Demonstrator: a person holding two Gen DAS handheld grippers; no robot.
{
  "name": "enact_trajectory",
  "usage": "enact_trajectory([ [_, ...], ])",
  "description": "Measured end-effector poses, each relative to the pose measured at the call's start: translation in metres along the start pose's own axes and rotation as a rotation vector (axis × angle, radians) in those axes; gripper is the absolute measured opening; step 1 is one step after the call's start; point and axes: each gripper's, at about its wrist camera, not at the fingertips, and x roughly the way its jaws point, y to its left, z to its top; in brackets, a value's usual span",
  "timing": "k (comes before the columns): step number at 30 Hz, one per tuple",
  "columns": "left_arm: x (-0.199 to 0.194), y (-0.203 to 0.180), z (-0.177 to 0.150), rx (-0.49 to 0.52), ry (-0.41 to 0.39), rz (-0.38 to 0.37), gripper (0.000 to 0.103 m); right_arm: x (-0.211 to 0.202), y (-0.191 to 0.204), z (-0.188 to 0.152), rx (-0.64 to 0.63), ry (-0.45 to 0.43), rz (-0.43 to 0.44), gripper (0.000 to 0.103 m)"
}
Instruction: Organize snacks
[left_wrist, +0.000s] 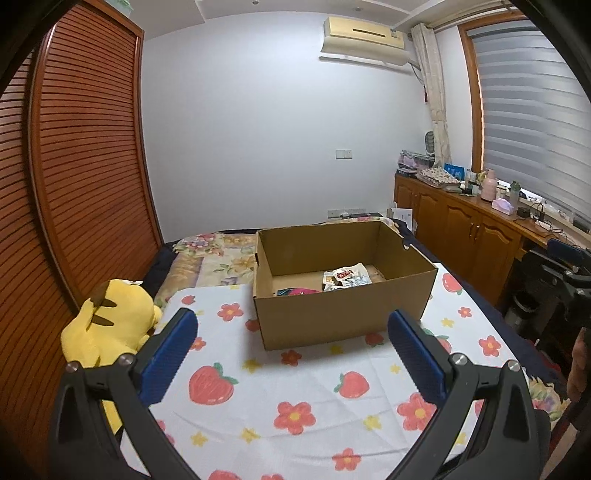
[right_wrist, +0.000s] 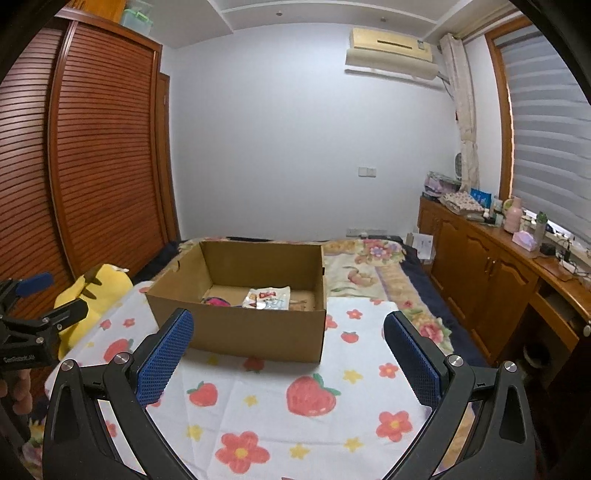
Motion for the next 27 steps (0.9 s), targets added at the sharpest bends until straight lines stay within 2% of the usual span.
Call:
enact_trajectory([
  [16,-0.076,-0.005,-0.035,-0.013,-0.042,0.024,0.103,-0.057,0.019,-0.033,-0.008,-0.014,0.024,0.103],
  [27,-0.095,-0.011,-0.065,-0.019,-0.009,-0.007,0.103,-0.078,0.031,-0.064,0.003,0.004,0.018,0.103],
])
